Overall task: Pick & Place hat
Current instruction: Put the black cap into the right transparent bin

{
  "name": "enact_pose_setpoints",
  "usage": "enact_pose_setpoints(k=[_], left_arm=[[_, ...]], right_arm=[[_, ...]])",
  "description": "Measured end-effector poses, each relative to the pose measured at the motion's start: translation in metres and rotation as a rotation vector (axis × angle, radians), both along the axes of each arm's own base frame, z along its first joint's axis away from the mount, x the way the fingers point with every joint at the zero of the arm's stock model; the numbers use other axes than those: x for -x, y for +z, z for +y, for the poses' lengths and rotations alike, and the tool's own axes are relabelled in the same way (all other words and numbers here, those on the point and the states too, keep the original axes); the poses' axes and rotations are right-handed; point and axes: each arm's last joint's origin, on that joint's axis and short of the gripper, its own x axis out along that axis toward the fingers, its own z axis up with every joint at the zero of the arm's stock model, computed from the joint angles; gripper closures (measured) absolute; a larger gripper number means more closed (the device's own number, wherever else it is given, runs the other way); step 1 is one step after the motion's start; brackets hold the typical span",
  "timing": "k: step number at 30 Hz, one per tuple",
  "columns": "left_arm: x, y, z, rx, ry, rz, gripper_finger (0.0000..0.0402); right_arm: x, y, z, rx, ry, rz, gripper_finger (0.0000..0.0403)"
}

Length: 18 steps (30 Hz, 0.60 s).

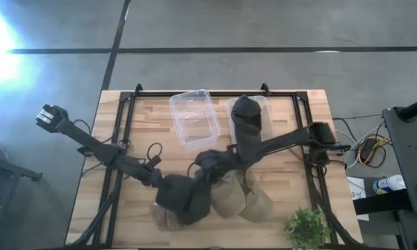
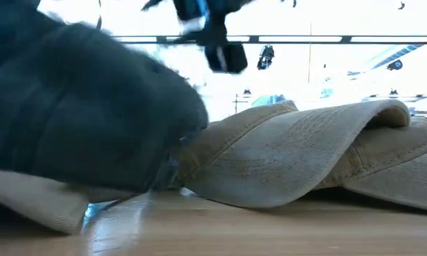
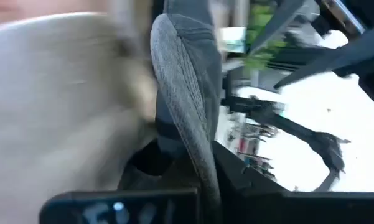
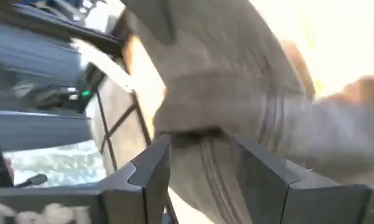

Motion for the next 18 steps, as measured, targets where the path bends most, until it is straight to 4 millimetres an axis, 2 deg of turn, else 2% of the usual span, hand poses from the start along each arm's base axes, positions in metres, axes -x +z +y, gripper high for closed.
enact_pose_setpoints(k=[4, 7, 9, 13, 15, 18], left_arm=[[-0.005, 0.048, -0.002, -0.068, 0.009, -0.274, 0.0393], [-0.007, 0.086, 0.000, -0.205, 0.079, -0.431, 0.0393], [-0.010, 0.109, 0.003, -0.328, 0.158, -0.477, 0.0394], [-0.023, 0.141, 0.018, -0.572, 0.346, -0.356, 0.0394], [-0.035, 0.152, 0.028, -0.656, 0.414, -0.296, 0.0395], [-0.058, 0.167, 0.047, -0.684, 0.481, -0.235, 0.0395]], right_arm=[[0.028, 0.048, -0.008, 0.170, -0.028, -0.092, 0.0239], [0.059, 0.088, -0.014, 0.333, -0.175, -0.159, 0.0239], [0.083, 0.114, -0.016, 0.458, -0.308, -0.201, 0.0239], [0.127, 0.148, -0.018, 0.649, -0.570, -0.244, 0.0239], [0.144, 0.157, -0.020, 0.686, -0.643, -0.247, 0.0239], [0.160, 0.164, -0.023, 0.706, -0.688, -0.241, 0.0239]])
